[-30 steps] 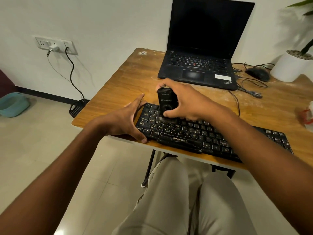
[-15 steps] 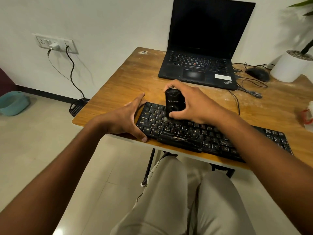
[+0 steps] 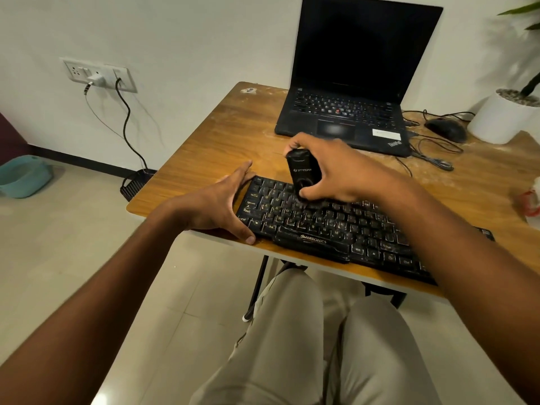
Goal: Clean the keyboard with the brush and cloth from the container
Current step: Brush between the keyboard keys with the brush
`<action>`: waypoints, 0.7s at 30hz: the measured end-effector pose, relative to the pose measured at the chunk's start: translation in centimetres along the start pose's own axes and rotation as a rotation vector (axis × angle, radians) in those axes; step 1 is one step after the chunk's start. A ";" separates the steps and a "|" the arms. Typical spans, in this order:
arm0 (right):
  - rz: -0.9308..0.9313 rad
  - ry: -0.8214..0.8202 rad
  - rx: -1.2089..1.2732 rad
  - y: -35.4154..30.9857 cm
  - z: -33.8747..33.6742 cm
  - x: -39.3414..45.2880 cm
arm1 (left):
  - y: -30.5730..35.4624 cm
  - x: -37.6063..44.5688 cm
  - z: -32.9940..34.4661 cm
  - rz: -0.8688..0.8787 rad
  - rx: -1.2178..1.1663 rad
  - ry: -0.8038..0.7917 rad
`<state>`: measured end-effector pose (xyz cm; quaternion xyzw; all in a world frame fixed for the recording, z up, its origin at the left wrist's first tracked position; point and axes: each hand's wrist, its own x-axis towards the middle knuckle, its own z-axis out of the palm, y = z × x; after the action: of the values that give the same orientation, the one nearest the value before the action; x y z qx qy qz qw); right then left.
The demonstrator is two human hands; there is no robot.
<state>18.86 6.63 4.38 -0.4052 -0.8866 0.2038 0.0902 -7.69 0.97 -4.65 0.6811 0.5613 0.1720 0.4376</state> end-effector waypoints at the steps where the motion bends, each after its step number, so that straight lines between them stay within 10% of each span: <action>1: -0.002 0.008 -0.022 -0.1 -0.2 0.0 | 0.0 0.0 0.0 0.003 -0.002 0.001; 8: -0.184 0.248 0.387 -4.2 5.1 1.5 | 0.1 0.0 0.2 0.054 -0.011 0.020; 17: -0.113 -0.013 0.135 -3.0 2.1 1.2 | -0.3 0.4 0.1 0.037 -0.028 0.020; 21: -0.146 0.155 0.286 -4.2 2.9 1.6 | -0.1 0.3 0.2 0.059 -0.022 0.024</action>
<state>13.99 4.58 3.56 -0.3374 -0.8660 0.2890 0.2294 -7.55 1.20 -4.93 0.6905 0.5442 0.1990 0.4330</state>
